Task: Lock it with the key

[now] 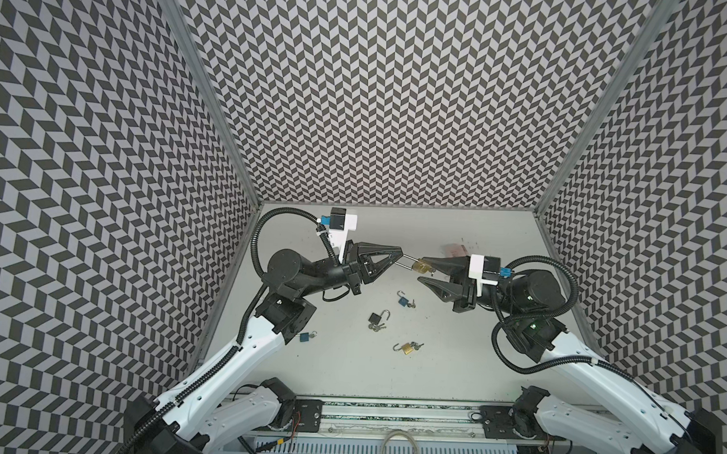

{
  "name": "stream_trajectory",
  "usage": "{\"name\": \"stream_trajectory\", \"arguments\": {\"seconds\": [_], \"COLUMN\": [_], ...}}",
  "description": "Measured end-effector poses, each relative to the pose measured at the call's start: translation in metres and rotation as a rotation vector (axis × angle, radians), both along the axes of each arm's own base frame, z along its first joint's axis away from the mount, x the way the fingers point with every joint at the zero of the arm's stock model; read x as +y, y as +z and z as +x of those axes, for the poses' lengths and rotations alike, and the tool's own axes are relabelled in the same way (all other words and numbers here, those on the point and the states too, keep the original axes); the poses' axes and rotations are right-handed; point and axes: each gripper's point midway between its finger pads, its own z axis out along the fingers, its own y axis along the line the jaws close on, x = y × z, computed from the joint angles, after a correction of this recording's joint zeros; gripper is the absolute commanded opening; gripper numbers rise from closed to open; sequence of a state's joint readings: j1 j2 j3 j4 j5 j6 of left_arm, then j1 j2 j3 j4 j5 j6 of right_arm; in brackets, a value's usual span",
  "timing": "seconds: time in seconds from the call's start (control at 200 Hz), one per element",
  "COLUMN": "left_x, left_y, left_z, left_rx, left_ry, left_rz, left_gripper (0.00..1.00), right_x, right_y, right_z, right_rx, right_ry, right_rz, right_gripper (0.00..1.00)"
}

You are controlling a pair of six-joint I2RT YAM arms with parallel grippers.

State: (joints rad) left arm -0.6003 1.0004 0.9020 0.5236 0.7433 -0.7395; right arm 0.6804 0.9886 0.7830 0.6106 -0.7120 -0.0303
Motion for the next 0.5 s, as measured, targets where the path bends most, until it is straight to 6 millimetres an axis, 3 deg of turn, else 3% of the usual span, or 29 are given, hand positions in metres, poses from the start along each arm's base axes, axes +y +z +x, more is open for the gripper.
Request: {"name": "stream_trajectory", "arguments": {"seconds": [0.496], "left_x": [0.0002], "left_y": [0.003], "left_z": [-0.0059], "left_rx": [-0.019], "left_ry": [-0.025], "left_rz": [-0.005], "left_gripper": [0.0], "right_x": [0.0009], "right_y": [0.0002], "right_z": [-0.0008], "right_rx": [0.088], "right_ry": [0.04], "right_rz": [0.014], "right_gripper": [0.0]}}
